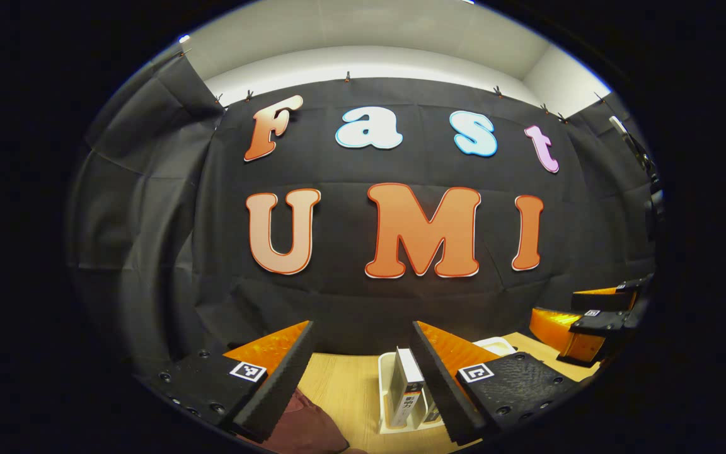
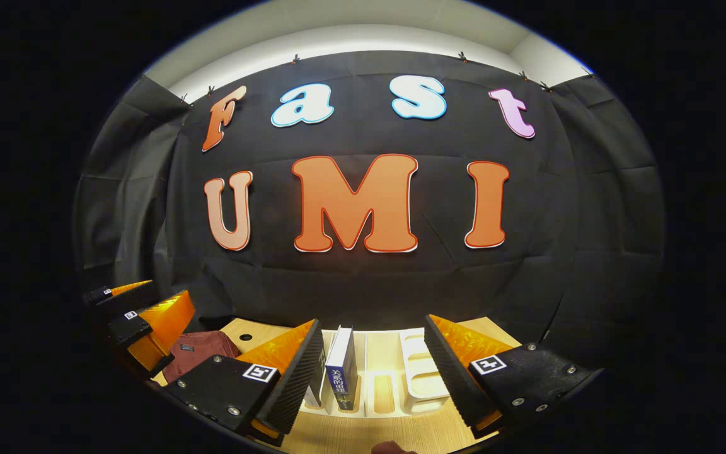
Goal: Open the schoolbag, grab two books from the bookshelf and put them into the schoolbag.
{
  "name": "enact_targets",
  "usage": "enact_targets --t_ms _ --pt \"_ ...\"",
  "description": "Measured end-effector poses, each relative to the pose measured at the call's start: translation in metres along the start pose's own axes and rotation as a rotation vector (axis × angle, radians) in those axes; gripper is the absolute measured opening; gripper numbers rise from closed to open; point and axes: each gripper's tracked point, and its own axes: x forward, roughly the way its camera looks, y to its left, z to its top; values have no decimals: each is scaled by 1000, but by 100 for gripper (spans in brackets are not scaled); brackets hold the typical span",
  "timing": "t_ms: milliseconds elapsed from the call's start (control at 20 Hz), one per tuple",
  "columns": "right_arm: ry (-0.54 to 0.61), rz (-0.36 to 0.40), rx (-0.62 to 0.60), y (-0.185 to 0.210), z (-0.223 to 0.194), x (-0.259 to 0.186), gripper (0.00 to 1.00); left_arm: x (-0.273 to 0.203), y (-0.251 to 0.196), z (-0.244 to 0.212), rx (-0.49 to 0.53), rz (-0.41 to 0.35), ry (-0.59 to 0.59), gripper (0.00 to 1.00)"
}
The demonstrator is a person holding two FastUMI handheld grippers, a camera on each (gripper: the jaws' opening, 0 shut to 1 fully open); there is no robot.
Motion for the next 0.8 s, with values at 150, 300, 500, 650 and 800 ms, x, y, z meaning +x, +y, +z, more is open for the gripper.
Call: enact_targets --t_ms 150,300,500,650,800 --pt "3 -10 2 -1 -2 1 95 -1 1 -14 16 -18 36 94" --pt "14 -13 7 -3 -5 2 95 1 6 -32 69 -35 71 95" --pt "16 -37 -4 -12 -11 2 95 -1 12 -70 157 -67 151 94" --pt "30 -58 -13 -20 -17 3 95 -3 18 -106 248 -87 218 96" --pt "40 -81 -33 -27 -25 4 96 -10 24 -142 352 -95 284 96"
